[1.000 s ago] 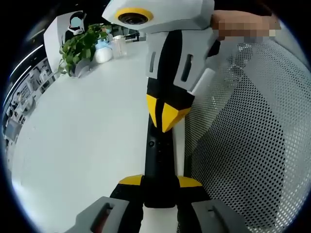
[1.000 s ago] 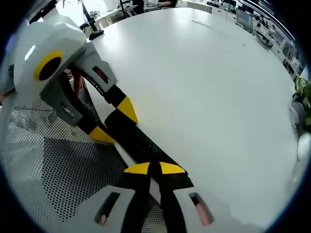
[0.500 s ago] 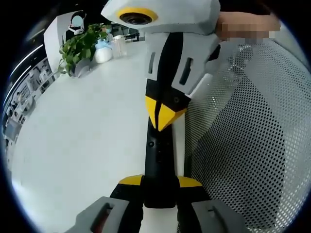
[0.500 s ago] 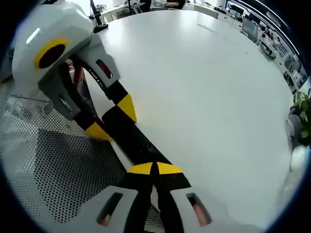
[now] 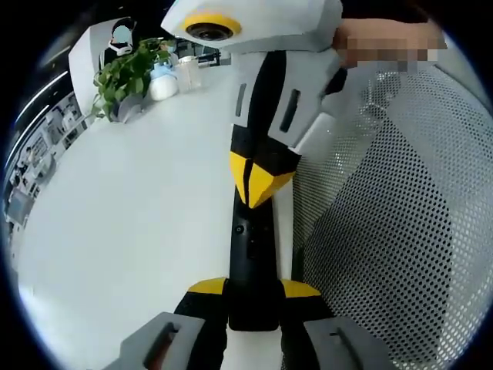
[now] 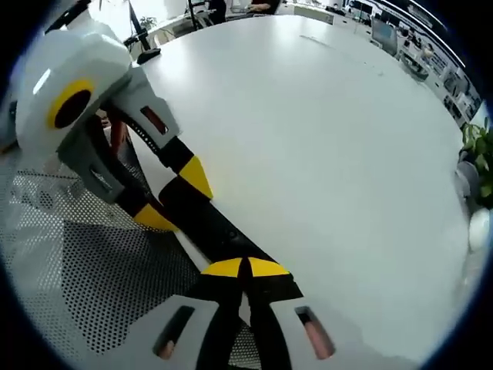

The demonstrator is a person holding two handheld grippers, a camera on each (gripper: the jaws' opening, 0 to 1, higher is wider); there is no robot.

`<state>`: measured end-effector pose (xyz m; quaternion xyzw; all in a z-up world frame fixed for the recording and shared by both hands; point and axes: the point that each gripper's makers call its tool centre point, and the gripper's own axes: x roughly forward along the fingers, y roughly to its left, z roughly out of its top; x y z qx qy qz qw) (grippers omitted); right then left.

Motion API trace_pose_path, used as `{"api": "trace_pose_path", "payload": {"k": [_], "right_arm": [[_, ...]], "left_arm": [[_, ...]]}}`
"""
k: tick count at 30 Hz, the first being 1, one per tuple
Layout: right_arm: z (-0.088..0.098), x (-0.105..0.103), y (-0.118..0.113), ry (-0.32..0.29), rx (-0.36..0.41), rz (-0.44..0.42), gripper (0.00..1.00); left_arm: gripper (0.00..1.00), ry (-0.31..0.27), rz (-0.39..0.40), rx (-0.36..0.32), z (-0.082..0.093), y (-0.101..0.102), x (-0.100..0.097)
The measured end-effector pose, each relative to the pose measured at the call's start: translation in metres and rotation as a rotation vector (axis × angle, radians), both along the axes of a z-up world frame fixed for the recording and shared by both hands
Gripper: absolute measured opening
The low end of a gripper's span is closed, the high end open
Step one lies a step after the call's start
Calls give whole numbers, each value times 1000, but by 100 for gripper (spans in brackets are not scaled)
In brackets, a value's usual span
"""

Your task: Press the specified remote control buttons in sequence, fully releasing each button before pressing the next.

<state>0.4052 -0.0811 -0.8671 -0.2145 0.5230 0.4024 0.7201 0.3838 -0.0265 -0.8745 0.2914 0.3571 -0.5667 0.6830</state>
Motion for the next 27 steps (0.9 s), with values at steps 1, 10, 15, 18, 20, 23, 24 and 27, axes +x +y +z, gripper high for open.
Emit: {"api": "trace_pose_path", "payload": {"k": [1, 10, 15, 18, 20, 23, 24, 27], "right_arm": [[1, -1, 0, 8, 5, -14, 0], [10, 3, 7, -10, 60, -30, 0], [7, 0, 12, 5, 66, -15, 0], [4, 1, 14, 34, 66, -45, 0], [3, 2, 15, 48, 68, -54, 0], [2, 2, 14, 47, 64, -53, 0], [2, 2, 15, 47, 63, -52, 0], [1, 3, 16, 40, 58, -40, 0]], "left_arm": [[24, 0, -1, 1, 0, 0, 0], [24, 0, -21, -6, 0, -3, -1], [24, 0, -33, -12, 0, -6, -2], [24, 1, -35, -13, 0, -6, -3], [24, 1, -35, -15, 0, -6, -3], [24, -1, -34, -22, 0, -7, -3], [24, -1, -33, -23, 0, -7, -3], [24, -1, -34, -23, 0, -8, -3]]}}
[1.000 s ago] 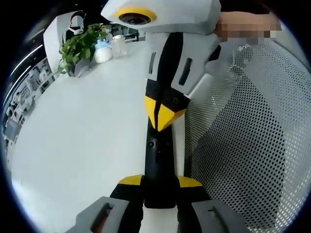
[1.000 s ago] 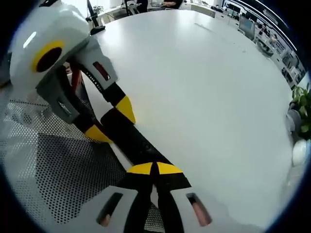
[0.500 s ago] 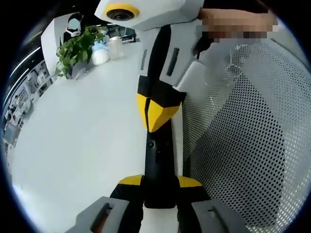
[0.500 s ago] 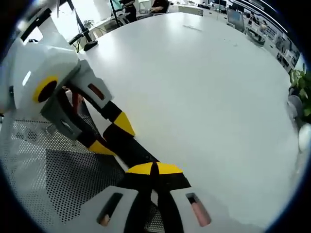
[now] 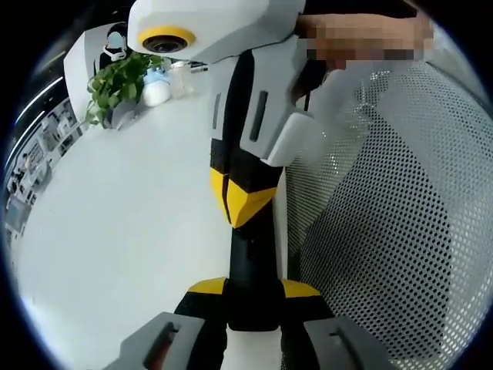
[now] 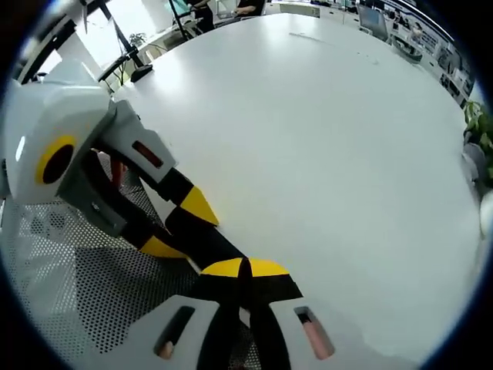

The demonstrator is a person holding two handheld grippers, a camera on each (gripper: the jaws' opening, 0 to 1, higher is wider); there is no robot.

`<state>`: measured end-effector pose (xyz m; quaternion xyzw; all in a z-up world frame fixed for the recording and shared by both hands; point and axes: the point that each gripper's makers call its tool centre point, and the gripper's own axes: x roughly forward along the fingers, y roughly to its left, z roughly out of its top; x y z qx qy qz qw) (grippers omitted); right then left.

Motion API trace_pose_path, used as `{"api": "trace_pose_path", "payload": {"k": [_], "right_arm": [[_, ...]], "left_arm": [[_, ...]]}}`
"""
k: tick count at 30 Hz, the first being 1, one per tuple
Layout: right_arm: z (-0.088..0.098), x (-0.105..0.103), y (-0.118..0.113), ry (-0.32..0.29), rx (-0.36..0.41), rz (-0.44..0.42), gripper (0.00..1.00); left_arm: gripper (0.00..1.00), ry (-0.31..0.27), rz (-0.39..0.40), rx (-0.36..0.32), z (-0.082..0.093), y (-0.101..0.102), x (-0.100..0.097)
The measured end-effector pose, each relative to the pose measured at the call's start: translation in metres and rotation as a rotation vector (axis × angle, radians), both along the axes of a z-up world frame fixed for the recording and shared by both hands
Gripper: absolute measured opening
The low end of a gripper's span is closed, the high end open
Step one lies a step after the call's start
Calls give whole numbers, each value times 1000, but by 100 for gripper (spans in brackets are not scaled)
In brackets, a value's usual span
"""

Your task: Press the specified remote control buttons in sequence, fully releasing each button before pressing the next.

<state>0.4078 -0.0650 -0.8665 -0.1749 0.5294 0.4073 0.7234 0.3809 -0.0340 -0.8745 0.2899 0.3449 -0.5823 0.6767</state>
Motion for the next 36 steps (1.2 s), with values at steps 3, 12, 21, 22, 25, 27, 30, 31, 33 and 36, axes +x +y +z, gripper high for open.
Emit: {"api": "trace_pose_path", "payload": {"k": [3, 12, 21, 22, 25, 27, 30, 31, 33, 36], "right_arm": [[1, 5, 1, -28, -6, 15, 0], [0, 4, 2, -11, 5, 17, 0], [-3, 1, 2, -20, -7, 46, 0], [-3, 1, 2, -23, -4, 47, 0], [-3, 2, 2, -19, 2, 44, 0], [-4, 1, 2, -14, 5, 40, 0], [-4, 2, 2, -11, 8, 33, 0], [-4, 2, 2, -10, 10, 29, 0], [-4, 2, 2, -8, 13, 22, 0], [-5, 2, 2, -10, 4, 16, 0]], "left_arm": [[24, -1, -7, 3, 0, 0, 0], [24, 2, -19, 5, 0, -1, 0], [24, 2, -18, 1, 0, -1, -1], [24, 2, -20, 3, 0, -1, -1], [24, 5, -24, 7, 0, -1, 0], [24, 6, -24, 4, 0, -1, 0], [24, 6, -22, 3, 0, -1, 0], [24, 7, -19, 0, 0, -1, 0], [24, 8, -16, -1, 0, -1, 0], [24, 9, -11, -5, 0, -1, 1]]}}
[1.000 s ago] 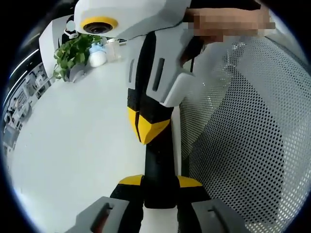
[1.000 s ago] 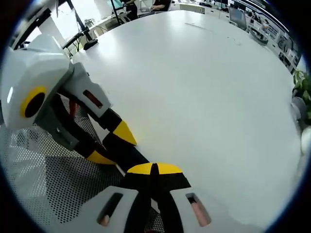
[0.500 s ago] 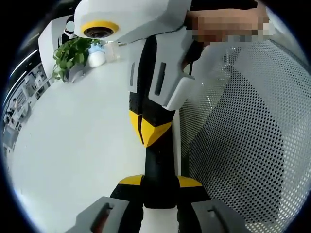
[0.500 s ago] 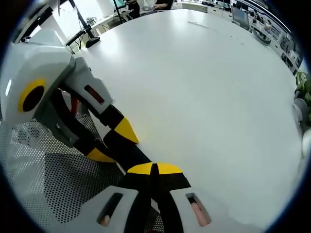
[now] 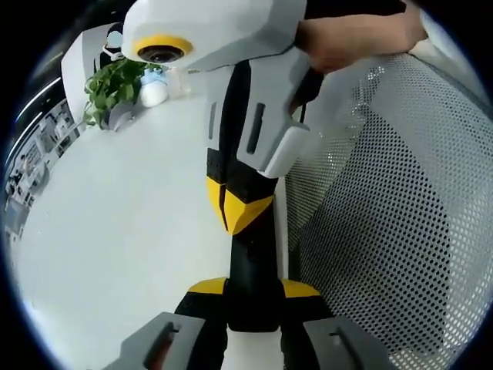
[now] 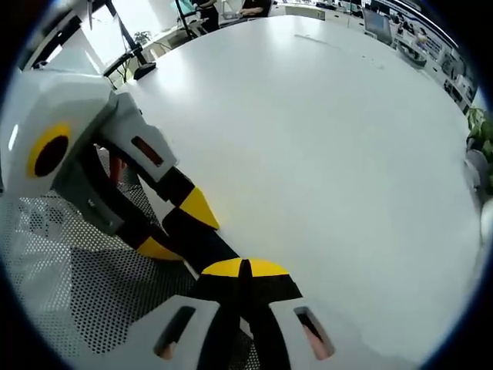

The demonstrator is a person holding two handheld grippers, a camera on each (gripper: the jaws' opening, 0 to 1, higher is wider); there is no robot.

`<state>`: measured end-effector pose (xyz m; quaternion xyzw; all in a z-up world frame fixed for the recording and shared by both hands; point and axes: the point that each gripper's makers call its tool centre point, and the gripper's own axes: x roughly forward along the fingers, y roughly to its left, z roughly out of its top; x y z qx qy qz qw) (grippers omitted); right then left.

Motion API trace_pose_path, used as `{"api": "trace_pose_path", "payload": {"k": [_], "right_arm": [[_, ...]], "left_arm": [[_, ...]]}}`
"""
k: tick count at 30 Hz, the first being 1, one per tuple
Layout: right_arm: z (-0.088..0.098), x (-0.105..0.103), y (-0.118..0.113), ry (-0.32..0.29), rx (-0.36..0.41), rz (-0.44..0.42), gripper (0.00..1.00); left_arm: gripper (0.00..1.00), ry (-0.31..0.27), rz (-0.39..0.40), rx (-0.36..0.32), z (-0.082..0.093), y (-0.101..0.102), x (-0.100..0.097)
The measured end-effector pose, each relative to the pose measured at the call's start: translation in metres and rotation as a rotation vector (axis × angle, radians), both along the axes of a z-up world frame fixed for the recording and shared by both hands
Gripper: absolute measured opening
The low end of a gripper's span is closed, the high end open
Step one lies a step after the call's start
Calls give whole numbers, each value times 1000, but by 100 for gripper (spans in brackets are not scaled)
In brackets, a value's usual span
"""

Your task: Press the specified remote control buttons in sequence, fully releasing each button before pressing the next.

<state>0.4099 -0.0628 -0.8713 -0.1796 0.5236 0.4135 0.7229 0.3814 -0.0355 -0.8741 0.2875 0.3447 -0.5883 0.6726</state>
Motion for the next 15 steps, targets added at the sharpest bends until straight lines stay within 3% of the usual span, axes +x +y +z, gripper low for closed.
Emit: {"api": "trace_pose_path", "payload": {"k": [15], "right_arm": [[0, 1, -1, 14, 20, -13, 0]], "left_arm": [[24, 0, 10, -4, 0, -1, 1]]}}
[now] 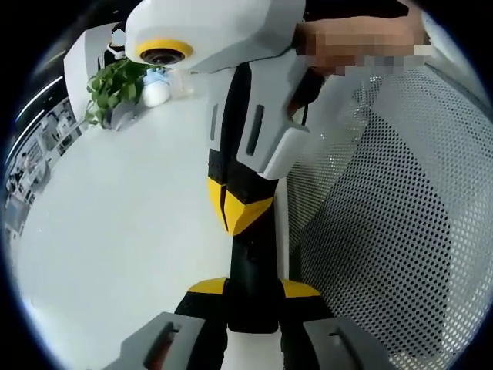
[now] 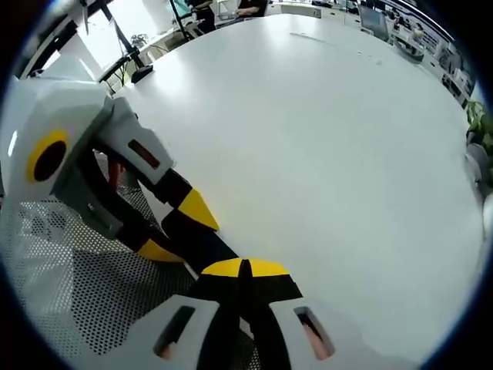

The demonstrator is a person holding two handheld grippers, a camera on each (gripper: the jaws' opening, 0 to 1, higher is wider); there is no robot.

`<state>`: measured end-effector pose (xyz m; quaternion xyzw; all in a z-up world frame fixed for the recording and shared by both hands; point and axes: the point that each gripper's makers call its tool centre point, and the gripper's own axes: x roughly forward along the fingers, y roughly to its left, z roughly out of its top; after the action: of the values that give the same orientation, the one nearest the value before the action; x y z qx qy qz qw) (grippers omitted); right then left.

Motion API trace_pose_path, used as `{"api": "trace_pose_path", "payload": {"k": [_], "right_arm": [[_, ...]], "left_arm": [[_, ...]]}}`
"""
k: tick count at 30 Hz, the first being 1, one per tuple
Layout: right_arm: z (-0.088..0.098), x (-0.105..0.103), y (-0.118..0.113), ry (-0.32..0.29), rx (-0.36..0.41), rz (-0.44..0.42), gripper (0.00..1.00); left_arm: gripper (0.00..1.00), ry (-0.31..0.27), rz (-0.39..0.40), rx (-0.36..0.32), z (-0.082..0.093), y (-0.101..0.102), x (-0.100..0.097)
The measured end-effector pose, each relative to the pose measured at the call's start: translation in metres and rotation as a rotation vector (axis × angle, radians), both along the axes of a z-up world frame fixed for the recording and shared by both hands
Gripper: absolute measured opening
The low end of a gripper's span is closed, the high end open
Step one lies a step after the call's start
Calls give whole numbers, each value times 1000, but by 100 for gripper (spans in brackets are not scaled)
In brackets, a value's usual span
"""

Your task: Press the specified remote control buttons in sequence, fully releasing each button before pressing the next.

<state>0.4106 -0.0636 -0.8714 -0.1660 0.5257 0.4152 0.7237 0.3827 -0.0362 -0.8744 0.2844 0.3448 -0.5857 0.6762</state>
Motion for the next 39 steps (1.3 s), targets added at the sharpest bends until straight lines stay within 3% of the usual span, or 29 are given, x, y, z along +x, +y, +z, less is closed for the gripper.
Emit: {"api": "trace_pose_path", "payload": {"k": [12, 19, 36, 39], "right_arm": [[1, -1, 1, -38, -15, 64, 0], [1, -4, -2, -29, -20, 75, 0], [7, -20, -5, -76, -56, 221, 0], [8, -27, 0, -33, -25, 212, 9]], "left_arm": [[24, -5, 5, -1, 0, 0, 0], [24, -5, 5, -3, 0, -1, 0], [24, -9, 1, -1, 1, 0, -1], [24, -9, 0, -2, 1, 0, -1]]}}
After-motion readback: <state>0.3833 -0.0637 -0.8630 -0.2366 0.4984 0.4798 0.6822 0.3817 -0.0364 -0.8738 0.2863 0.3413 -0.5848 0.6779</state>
